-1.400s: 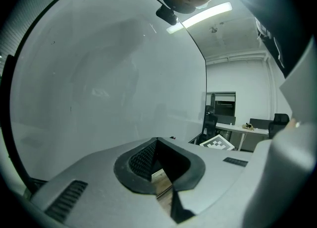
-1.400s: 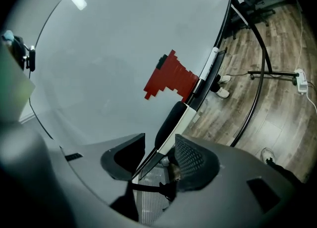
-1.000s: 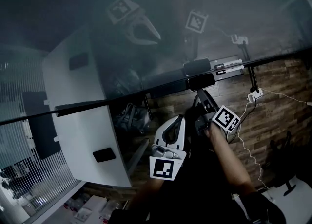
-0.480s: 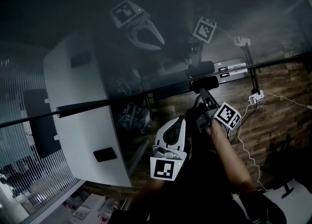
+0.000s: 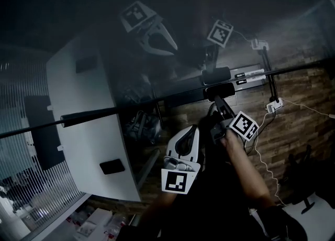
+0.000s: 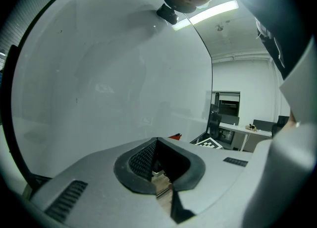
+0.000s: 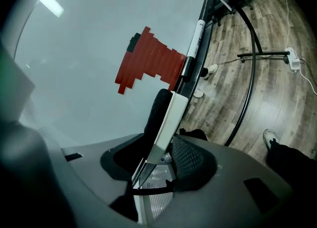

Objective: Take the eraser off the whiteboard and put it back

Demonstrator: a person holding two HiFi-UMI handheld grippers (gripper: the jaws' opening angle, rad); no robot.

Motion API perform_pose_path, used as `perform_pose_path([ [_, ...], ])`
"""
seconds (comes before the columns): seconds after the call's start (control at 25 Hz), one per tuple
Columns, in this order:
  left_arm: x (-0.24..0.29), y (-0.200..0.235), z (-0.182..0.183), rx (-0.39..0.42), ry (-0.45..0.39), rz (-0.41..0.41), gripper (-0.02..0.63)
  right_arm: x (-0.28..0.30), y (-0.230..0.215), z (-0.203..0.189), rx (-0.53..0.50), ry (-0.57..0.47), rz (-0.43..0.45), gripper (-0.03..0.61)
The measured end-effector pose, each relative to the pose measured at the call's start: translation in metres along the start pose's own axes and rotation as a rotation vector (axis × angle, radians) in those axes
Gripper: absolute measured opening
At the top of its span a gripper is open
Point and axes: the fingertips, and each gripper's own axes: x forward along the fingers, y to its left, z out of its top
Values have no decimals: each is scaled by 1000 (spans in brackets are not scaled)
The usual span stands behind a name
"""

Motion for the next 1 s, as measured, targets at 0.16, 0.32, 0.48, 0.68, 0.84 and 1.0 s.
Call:
perform_pose_path([
  [0.16, 1, 1, 0, -6, 0, 5, 6, 0, 0, 0, 2, 2, 1, 175],
  [0.32, 0, 2, -2, -11, 1, 10, 6, -1, 0, 1, 6, 2, 6, 169],
  [0.48, 2, 3, -2, -14, -5, 10, 6, -1, 1, -1, 4, 8, 10, 166],
  [0.68, 1, 1, 0, -17, -13, 11, 6, -3, 4, -1, -1, 11, 15, 163],
  [0.84, 1, 1, 0, -14, -18, 12, 6, -5, 4, -2, -3, 13, 18, 161],
  [1.0, 3, -1, -1, -14, -18, 9, 6, -6, 4, 1, -9, 14, 20, 160],
])
